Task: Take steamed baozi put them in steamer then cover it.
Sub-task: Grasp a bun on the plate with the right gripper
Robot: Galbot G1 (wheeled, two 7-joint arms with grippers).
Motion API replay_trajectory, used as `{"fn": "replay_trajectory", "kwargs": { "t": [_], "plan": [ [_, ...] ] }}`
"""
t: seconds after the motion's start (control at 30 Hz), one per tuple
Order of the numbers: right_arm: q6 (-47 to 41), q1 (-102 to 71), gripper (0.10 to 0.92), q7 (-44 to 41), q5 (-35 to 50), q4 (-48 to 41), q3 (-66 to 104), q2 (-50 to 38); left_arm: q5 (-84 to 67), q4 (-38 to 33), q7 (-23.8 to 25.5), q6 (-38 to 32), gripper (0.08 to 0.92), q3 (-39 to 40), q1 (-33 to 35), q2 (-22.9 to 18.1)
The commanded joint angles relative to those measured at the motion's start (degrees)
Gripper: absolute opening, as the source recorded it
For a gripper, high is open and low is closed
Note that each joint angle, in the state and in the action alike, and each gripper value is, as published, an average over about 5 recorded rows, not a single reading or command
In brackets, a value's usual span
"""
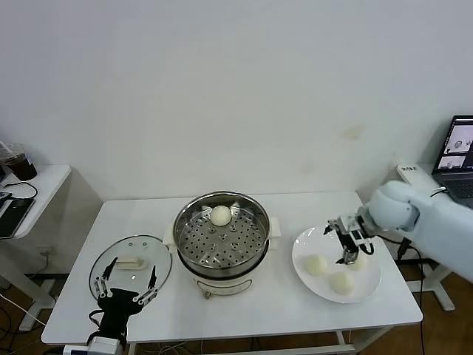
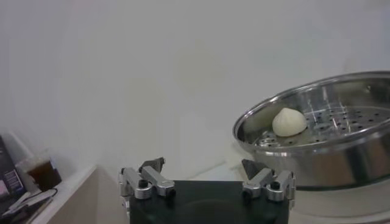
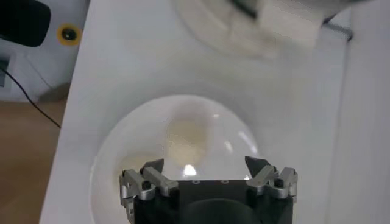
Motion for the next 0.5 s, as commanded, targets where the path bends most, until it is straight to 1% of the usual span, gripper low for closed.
{"fn": "replay_trajectory", "kwargs": {
  "t": [0.03, 0.5],
  "plan": [
    [-1.36, -13.47, 0.823, 1.10, -5.05, -6.67, 7.75, 2.90, -0.01, 0.27, 0.06, 0.22, 0.823, -0.27, -0.23, 0.21],
    [-1.77, -13.36, 0.823, 3.01, -5.27, -15.03, 7.69, 13.78, 0.16, 0.36, 0.06, 0.18, 0.823, -1.18, 0.15, 0.14]
  ]
}}
